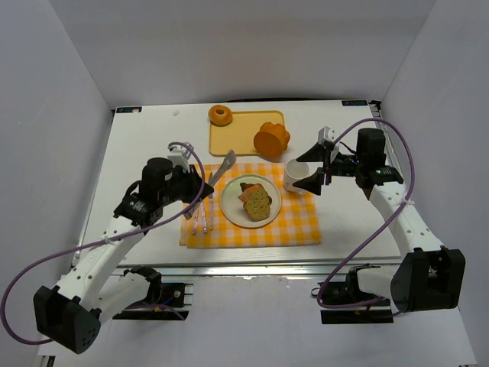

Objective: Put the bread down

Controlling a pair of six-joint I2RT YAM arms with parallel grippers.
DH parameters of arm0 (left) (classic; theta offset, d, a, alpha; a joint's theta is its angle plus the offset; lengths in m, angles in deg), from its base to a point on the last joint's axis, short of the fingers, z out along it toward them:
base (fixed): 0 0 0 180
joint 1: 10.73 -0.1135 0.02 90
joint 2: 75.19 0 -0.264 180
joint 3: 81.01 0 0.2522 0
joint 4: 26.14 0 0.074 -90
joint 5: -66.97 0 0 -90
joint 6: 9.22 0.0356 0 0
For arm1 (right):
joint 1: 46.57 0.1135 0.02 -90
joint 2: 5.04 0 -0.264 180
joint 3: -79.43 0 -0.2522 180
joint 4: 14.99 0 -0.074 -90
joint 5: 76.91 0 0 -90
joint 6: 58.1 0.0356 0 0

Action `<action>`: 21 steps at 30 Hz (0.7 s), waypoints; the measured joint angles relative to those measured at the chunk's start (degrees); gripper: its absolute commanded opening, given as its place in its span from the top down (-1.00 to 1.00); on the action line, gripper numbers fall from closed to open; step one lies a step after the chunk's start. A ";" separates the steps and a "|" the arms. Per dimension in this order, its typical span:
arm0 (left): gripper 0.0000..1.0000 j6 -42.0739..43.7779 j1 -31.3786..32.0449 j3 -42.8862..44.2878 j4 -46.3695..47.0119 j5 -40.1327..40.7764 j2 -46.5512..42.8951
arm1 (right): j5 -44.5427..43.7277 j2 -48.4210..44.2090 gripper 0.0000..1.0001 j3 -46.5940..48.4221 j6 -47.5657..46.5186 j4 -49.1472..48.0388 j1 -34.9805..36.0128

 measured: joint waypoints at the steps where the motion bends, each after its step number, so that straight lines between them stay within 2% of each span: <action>1: 1.00 0.11 -0.70 1.20 -0.20 0.72 0.96 | 0.04 0.00 -0.79 0.00 -0.02 0.00 0.00; 4: 0.93 0.96 -5.14 4.72 -0.07 3.15 5.81 | 0.22 0.00 -0.79 0.00 -0.02 0.00 0.00; 7: 0.67 3.15 -13.22 6.64 0.57 6.38 12.17 | 0.22 0.00 -0.79 0.00 -0.02 0.00 0.00; 8: 0.43 4.11 -15.89 6.80 1.22 8.15 14.64 | 0.22 0.00 -0.79 0.00 -0.04 0.00 0.00; 9: 0.31 5.51 -18.29 6.80 1.95 9.90 17.14 | 0.26 0.00 -0.79 0.00 -0.04 0.00 0.00; 11: 0.17 7.54 -21.88 6.80 3.52 13.46 21.92 | 0.35 0.00 -0.79 0.00 -0.04 0.00 0.00; 15: 0.03 11.45 -26.88 7.52 9.18 16.41 32.70 | 0.44 -0.11 -0.79 0.00 -0.11 0.02 0.00; 21: -0.17 15.78 -30.16 8.55 15.67 18.36 45.07 | 0.22 -0.55 -0.79 0.00 -1.11 0.68 0.00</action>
